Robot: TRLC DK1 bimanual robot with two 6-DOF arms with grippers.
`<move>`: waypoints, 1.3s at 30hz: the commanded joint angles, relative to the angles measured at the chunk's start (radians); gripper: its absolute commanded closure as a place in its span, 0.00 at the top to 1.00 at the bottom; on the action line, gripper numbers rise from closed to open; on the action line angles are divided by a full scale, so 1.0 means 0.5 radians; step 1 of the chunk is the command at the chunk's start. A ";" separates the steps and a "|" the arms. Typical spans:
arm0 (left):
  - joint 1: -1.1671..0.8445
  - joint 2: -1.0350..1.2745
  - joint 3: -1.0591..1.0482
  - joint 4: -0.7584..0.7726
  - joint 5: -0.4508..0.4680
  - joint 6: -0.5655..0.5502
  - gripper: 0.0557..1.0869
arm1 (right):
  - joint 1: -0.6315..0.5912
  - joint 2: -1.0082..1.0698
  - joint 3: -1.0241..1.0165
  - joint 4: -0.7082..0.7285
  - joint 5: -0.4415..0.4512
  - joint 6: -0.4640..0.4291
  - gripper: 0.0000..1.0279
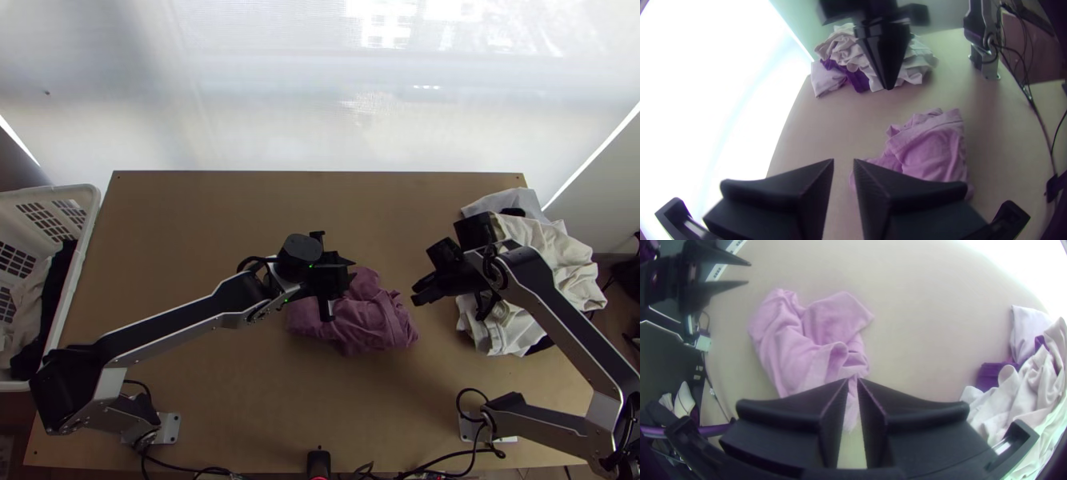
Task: Fold the t-shirt
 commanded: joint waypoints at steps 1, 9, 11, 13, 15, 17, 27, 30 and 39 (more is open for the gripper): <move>0.187 -0.094 0.307 -0.885 0.173 -0.645 0.04 | 0.334 0.028 0.068 -0.055 -0.100 -0.004 0.03; 0.410 -0.030 0.264 -1.354 0.725 -0.857 0.04 | 0.616 0.307 0.249 -0.027 -0.355 0.085 0.03; 0.438 -0.012 0.227 -1.361 0.796 -0.906 0.04 | 0.619 0.396 0.292 0.004 -0.404 0.079 0.03; 0.453 0.016 0.215 -1.367 0.872 -0.967 0.04 | 0.588 0.500 0.332 0.028 -0.524 0.079 0.03; 0.453 0.056 0.215 -1.394 0.964 -1.019 0.04 | 0.564 0.605 0.353 0.041 -0.692 0.082 0.03; 0.444 0.096 0.181 -1.434 1.066 -1.041 0.04 | 0.546 0.715 0.341 0.041 -0.840 0.061 0.03; 0.432 0.283 0.080 -1.416 1.145 -1.050 0.04 | 0.484 1.025 0.197 0.139 -0.919 -0.068 0.03; 0.441 0.338 0.052 -1.403 1.142 -1.035 0.04 | 0.404 1.013 0.108 0.160 -0.919 -0.102 0.03; 0.506 0.528 0.003 -1.275 0.955 -1.062 0.04 | 0.064 0.945 -0.083 0.142 -0.806 -0.320 0.03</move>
